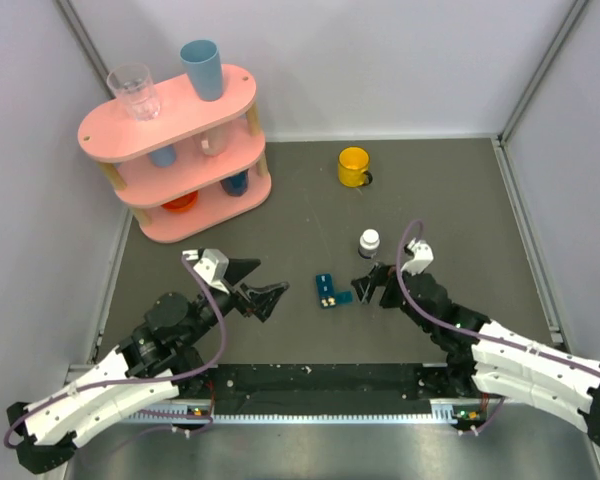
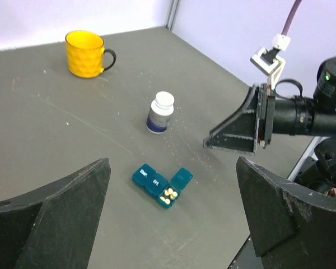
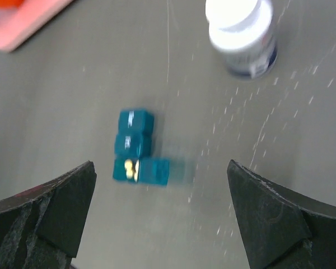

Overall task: Sort the pills into containers
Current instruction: Place the pill bottle at the center of the board, then pick up the pill container at the center of the board.

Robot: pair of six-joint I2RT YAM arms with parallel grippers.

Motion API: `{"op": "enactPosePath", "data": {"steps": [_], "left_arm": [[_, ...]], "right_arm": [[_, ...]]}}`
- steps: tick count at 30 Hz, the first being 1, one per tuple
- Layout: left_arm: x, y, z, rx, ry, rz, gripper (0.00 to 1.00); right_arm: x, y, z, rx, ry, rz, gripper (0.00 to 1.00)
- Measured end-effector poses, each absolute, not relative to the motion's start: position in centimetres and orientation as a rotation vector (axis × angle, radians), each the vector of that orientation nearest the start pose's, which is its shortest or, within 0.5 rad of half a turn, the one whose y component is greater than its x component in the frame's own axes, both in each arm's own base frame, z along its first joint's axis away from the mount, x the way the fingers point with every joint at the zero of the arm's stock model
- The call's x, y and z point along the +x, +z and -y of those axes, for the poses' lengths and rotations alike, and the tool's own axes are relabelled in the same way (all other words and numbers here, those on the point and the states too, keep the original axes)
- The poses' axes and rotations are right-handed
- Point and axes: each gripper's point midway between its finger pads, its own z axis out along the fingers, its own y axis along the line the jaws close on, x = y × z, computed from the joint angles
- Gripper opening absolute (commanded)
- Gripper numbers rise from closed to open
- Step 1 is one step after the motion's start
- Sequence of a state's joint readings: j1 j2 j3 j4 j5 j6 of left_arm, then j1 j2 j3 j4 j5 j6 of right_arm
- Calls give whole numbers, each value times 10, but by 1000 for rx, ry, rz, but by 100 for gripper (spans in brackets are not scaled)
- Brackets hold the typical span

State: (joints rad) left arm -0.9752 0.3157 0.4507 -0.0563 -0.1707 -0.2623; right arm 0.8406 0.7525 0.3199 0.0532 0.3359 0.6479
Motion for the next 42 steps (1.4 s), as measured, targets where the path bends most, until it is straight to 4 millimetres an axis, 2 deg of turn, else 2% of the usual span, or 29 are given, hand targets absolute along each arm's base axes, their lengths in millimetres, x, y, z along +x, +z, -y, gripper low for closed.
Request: {"op": "enactPosePath", "data": {"steps": [4,7,9,16,27,34,42], "left_arm": [[162,249,207,396,-871,-1552,99],[163,241,209,392,-875,-1575,99],[163,242,209,387,-881,-1573,99],[163,248,210,379,-895,-1554,99],[159,260,204,347,-923,-1508,99],[158,261,203,345,-927,-1508,99],[158,260,203,345,-926,-1508,99]], "right_arm": [[196,84,-202,108,763,-2048,98],[190,61,-197,189,785,-2082,94],[189,54,-198,224,796,-2096,90],[195,46,-217,300,895,-2088,67],[198,42,-239,342,1020,-2071,54],[198,38,-247,339,1060,-2072,46],[199,37,-251,343,1085,-2061,42]]}}
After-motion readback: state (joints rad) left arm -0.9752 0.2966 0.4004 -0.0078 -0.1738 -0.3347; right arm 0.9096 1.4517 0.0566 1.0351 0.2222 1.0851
